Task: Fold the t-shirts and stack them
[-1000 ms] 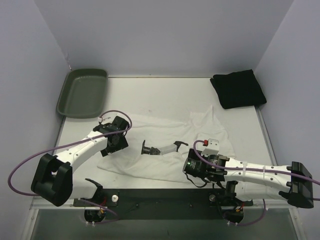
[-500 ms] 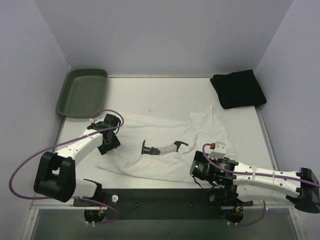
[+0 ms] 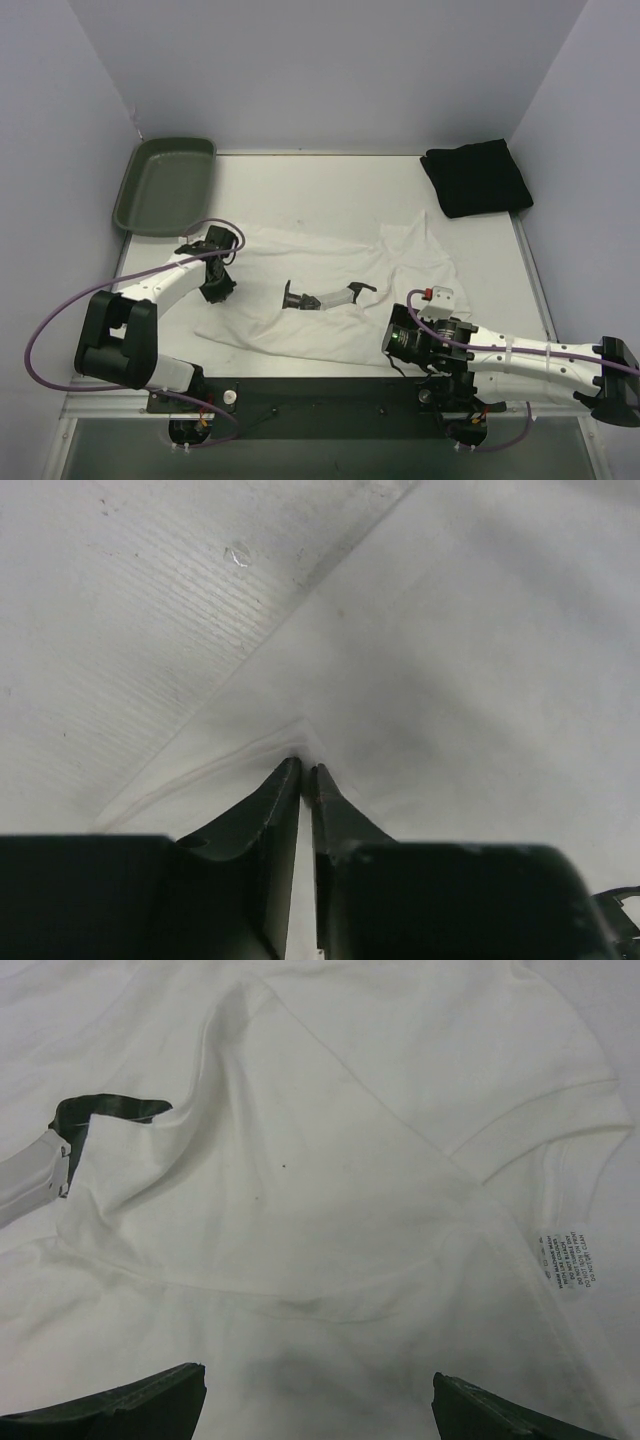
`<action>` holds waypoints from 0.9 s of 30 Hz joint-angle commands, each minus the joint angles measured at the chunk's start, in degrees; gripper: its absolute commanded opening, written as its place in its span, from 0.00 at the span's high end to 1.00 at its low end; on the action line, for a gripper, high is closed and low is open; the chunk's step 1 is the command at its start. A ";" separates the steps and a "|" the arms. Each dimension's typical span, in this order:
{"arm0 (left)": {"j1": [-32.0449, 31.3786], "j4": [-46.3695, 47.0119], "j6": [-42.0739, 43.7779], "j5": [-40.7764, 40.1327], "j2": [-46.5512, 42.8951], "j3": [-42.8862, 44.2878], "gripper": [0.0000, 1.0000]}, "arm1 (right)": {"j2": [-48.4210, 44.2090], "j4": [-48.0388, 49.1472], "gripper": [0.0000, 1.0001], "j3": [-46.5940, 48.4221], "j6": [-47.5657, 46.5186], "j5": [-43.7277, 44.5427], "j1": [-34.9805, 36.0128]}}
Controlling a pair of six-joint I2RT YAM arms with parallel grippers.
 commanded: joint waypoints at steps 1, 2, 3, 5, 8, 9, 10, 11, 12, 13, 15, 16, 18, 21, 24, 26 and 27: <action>1.37 2.18 1.22 0.94 0.09 1.63 0.89 | -0.10 -2.71 0.00 -0.47 1.56 1.79 0.50; 1.47 2.35 1.31 1.03 0.09 1.46 0.95 | -0.09 -2.71 0.00 -0.39 1.57 1.79 0.50; 1.55 2.35 1.40 1.12 0.01 1.37 1.00 | -0.01 -2.71 0.00 -0.47 1.57 1.79 0.59; 2.08 2.53 1.58 1.30 -0.08 0.84 1.00 | 0.17 -2.80 0.00 -0.47 1.74 1.61 0.68; 2.96 2.44 1.75 1.47 -0.78 0.23 1.00 | 0.43 -2.63 0.00 -0.56 1.92 1.53 0.76; 3.13 2.44 1.93 1.56 -1.22 0.22 1.00 | 0.43 -2.63 0.00 -0.56 2.00 1.53 0.94; 3.48 2.27 2.19 1.56 -2.01 0.22 1.00 | 0.43 -2.54 0.00 -0.65 2.00 1.53 1.03; 4.01 2.00 2.28 1.48 -2.54 0.57 1.00 | 0.43 -2.62 0.00 -0.56 2.09 1.61 1.03; 4.36 1.92 2.37 1.30 -3.07 0.66 1.00 | 0.52 -2.54 0.00 -0.47 2.09 1.61 1.12; 4.98 1.74 2.72 1.39 -3.68 0.75 1.00 | 0.52 -2.36 0.00 -0.47 2.09 1.61 1.12; 6.03 1.04 2.89 1.82 -4.21 1.37 1.00 | 0.70 -2.36 0.00 -0.39 2.00 1.61 1.29; 6.21 0.77 3.07 1.91 -4.48 1.54 1.00 | 0.78 -2.36 0.00 -0.39 2.09 1.61 1.29; 6.74 0.07 3.25 2.00 -4.74 2.07 1.00 | 0.78 -2.45 0.00 -0.39 2.09 1.61 1.47; 7.26 -0.28 3.86 2.18 -5.53 2.42 1.00 | 0.61 -2.27 0.00 -0.47 2.36 1.79 1.56; 7.97 -0.55 4.21 2.70 -5.36 2.42 1.00 | 0.61 -2.27 0.00 -0.47 2.27 1.79 1.64; 8.23 -1.16 4.39 2.88 -5.09 2.51 1.00 | 0.43 -2.36 0.00 -0.39 2.18 1.62 1.64; 8.32 -1.34 4.48 2.79 -5.18 2.42 1.00 | 0.43 -2.36 0.00 -0.47 2.27 1.61 1.73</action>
